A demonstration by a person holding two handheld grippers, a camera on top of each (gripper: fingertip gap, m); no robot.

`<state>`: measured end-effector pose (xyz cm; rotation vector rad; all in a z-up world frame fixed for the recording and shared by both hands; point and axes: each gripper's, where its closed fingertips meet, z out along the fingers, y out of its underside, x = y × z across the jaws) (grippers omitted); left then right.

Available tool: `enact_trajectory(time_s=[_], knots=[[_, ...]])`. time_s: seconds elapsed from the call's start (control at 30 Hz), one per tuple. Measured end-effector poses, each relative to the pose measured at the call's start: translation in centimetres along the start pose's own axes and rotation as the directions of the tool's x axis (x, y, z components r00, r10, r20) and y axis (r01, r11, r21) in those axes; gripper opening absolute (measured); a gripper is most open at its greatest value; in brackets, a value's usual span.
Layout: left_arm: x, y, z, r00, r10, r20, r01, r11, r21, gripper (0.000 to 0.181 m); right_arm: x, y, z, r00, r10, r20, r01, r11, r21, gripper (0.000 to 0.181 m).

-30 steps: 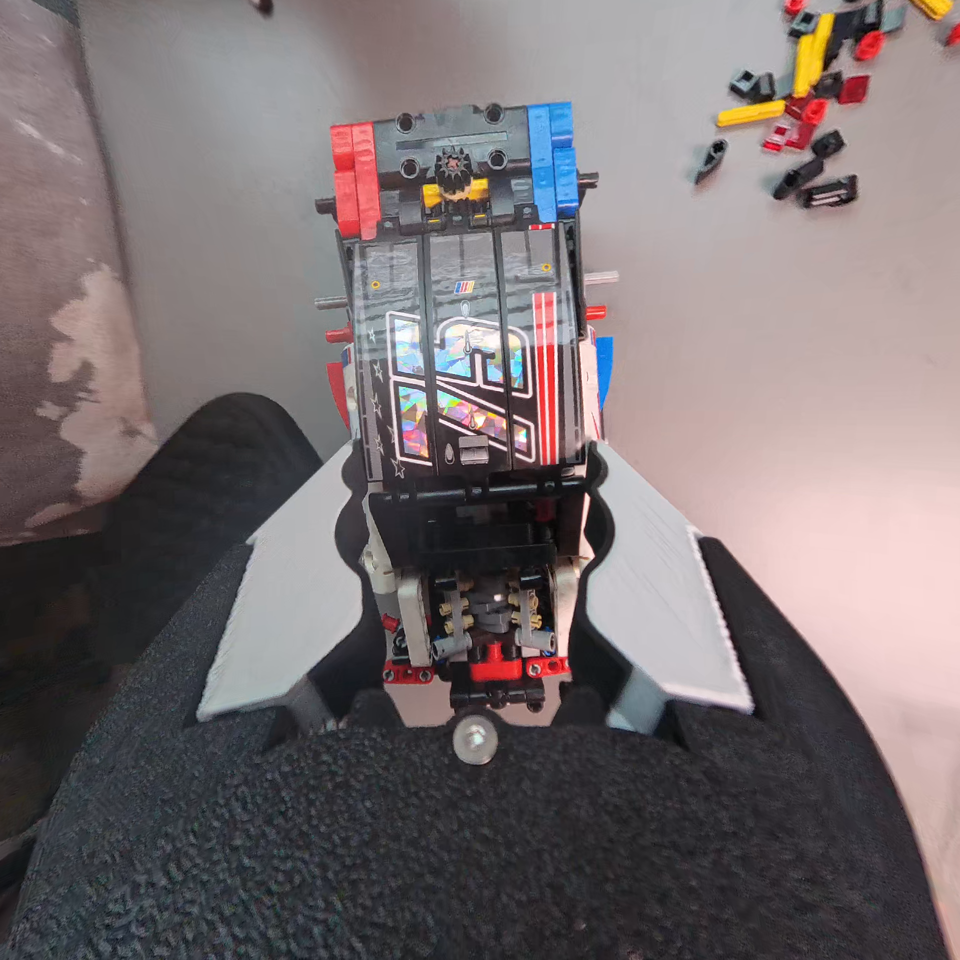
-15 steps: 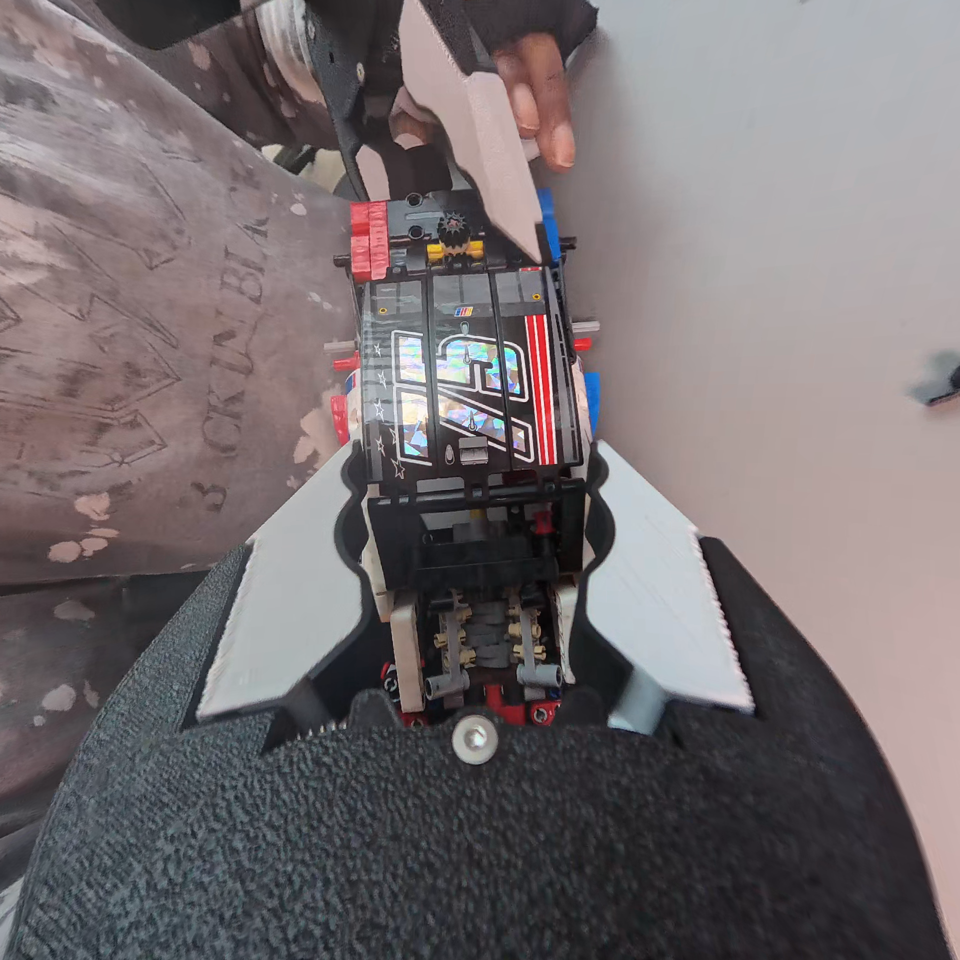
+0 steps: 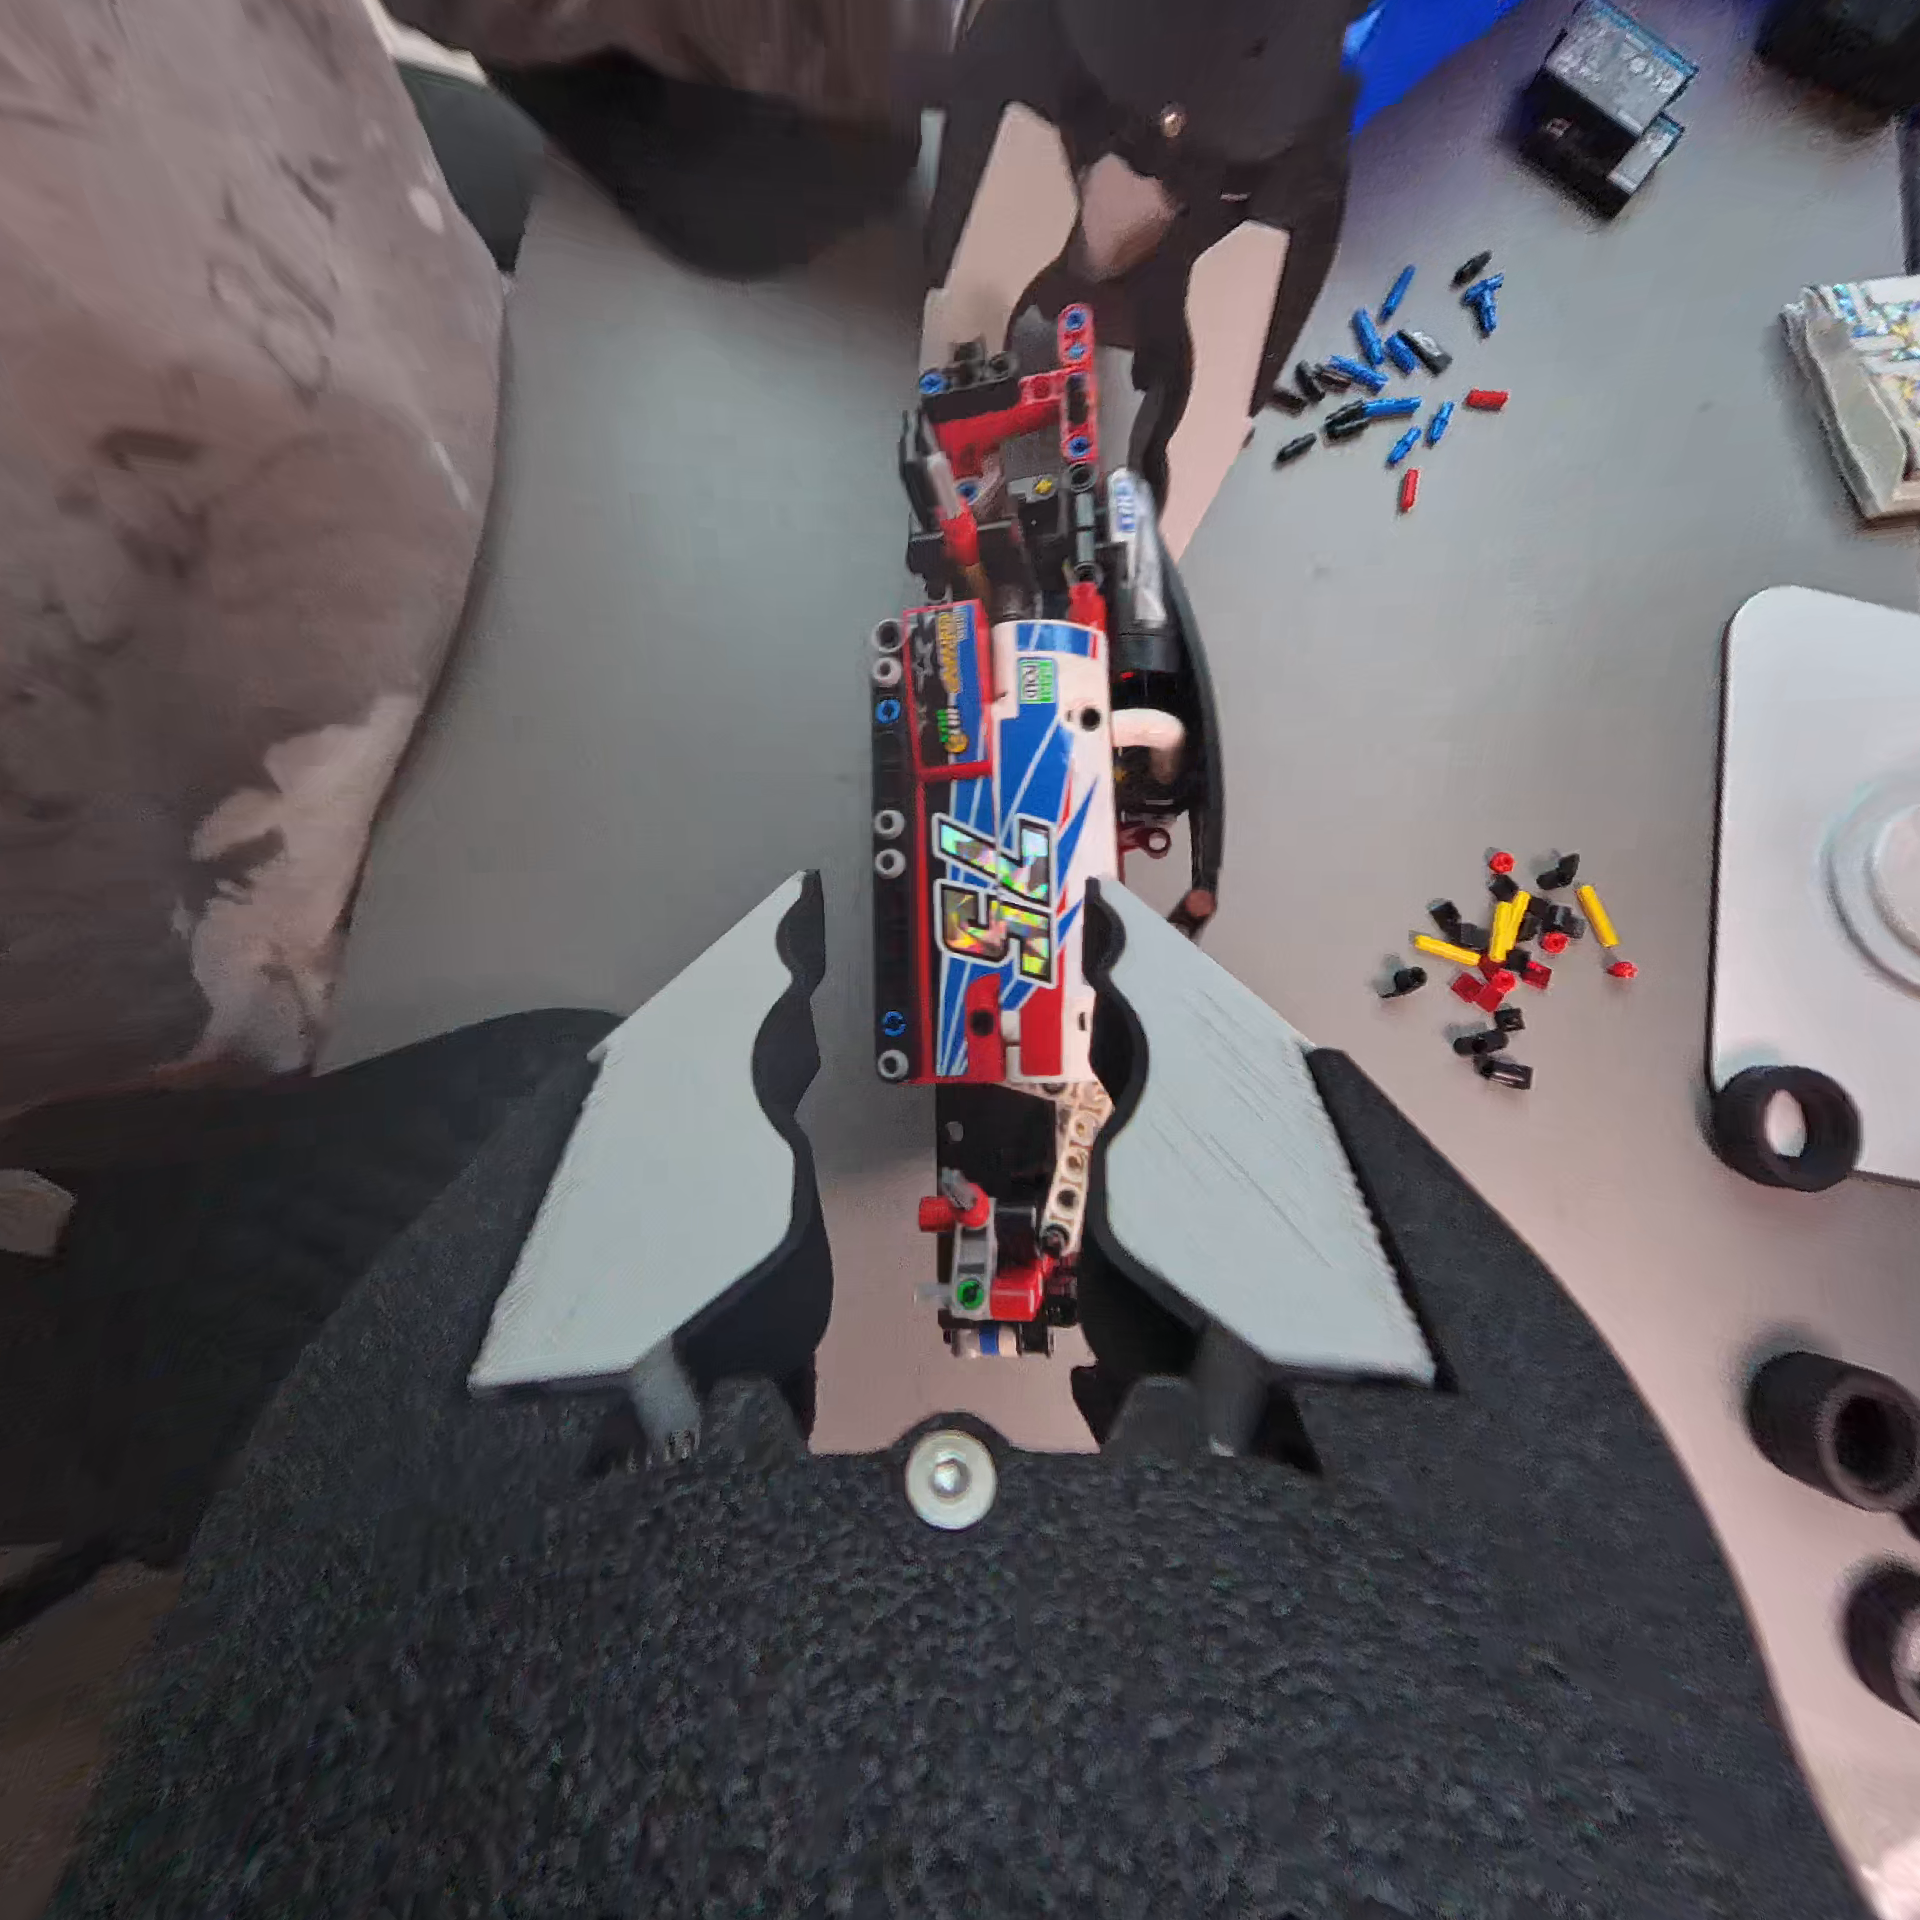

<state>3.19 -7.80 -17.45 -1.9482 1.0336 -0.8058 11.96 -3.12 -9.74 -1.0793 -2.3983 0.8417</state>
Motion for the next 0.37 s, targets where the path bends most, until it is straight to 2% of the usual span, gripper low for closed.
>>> enact_trajectory(time_s=[0.07,0.2,0.3,0.37], knots=[[0.0,0.0,0.0,1.0,-0.019,-0.019,0.019,1.0,0.001,0.061,-1.0,0.2,0.9,0.996,-0.077,-0.036,0.076,0.996,-0.052,0.035],[-0.1,-0.1,-0.1,0.996,-0.069,-0.05,0.07,0.998,0.006,0.062,-0.6,-0.2,1.7,0.98,-0.165,-0.114,0.154,0.983,-0.1,0.007],[-0.3,-0.1,-0.3,0.996,-0.08,-0.032,0.08,0.997,0.014,0.062,-0.6,-0.4,1.9,0.98,-0.172,-0.095,0.161,0.981,-0.111,0.007],[-0.5,-0.5,-0.6,0.998,-0.069,0.011,0.069,0.997,0.043,0.074,-0.5,-0.5,2.0,0.984,-0.161,-0.083,0.152,0.982,-0.109,0.007]])
